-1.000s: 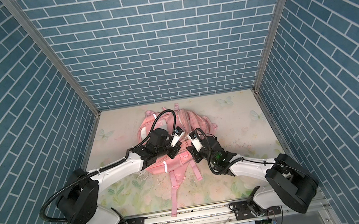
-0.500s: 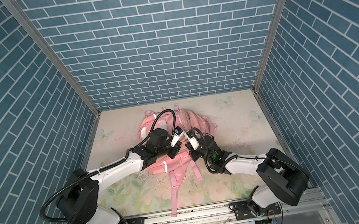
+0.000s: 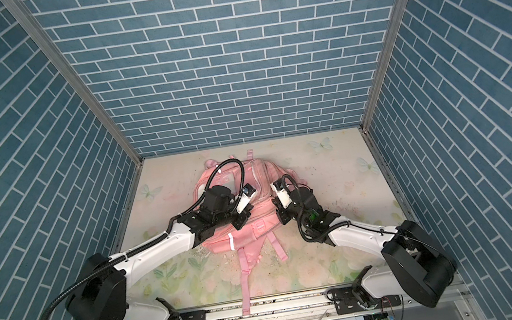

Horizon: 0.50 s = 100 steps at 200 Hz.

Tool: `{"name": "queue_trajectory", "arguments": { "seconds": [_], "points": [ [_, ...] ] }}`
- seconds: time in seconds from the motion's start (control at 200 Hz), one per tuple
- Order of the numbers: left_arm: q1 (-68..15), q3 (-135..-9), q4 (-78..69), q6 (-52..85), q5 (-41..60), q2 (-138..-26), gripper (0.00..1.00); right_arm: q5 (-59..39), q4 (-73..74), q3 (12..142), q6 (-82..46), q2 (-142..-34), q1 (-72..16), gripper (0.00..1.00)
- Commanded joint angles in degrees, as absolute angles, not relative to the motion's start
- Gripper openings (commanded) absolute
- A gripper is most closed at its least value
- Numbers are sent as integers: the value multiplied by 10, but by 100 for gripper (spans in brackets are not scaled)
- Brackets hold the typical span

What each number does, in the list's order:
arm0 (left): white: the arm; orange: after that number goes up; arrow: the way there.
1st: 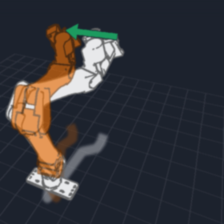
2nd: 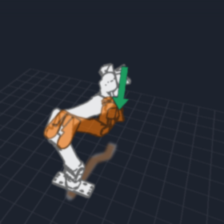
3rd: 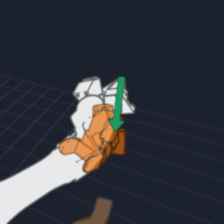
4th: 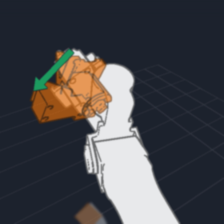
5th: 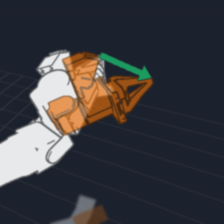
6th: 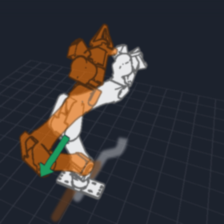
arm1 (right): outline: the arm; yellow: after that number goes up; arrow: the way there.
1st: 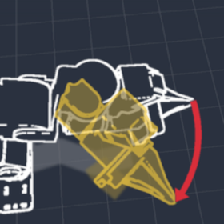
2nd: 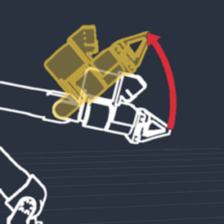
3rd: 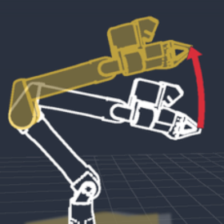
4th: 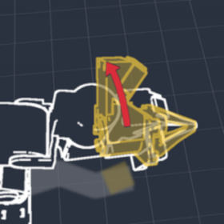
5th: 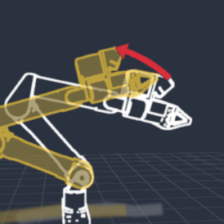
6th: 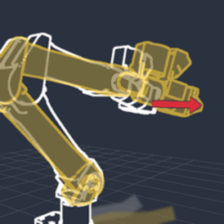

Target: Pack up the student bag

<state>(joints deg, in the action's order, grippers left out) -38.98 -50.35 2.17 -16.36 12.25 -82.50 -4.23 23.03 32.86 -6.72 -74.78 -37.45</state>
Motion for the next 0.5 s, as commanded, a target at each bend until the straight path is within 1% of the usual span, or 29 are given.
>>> {"name": "queue_trajectory", "arguments": {
  "seconds": [0.0,0.13,0.24,0.305,0.375,0.495],
  "points": [
    [-366,-488,89,-243,160,-784,0,-26,167,352,-41,-737,-332,0],
    [-366,-502,141,-327,174,-794,0,-36,129,404,-5,-773,-327,0],
    [-359,-514,170,-378,138,-814,0,-49,102,443,6,-803,-319,0],
    [-334,-527,180,-392,131,-824,0,-90,98,449,18,-804,-319,0],
    [-295,-547,188,-403,155,-832,0,-151,106,437,22,-796,-322,0],
    [-256,-607,226,-423,170,-865,0,-183,137,406,13,-782,-357,0]
  ]
}}
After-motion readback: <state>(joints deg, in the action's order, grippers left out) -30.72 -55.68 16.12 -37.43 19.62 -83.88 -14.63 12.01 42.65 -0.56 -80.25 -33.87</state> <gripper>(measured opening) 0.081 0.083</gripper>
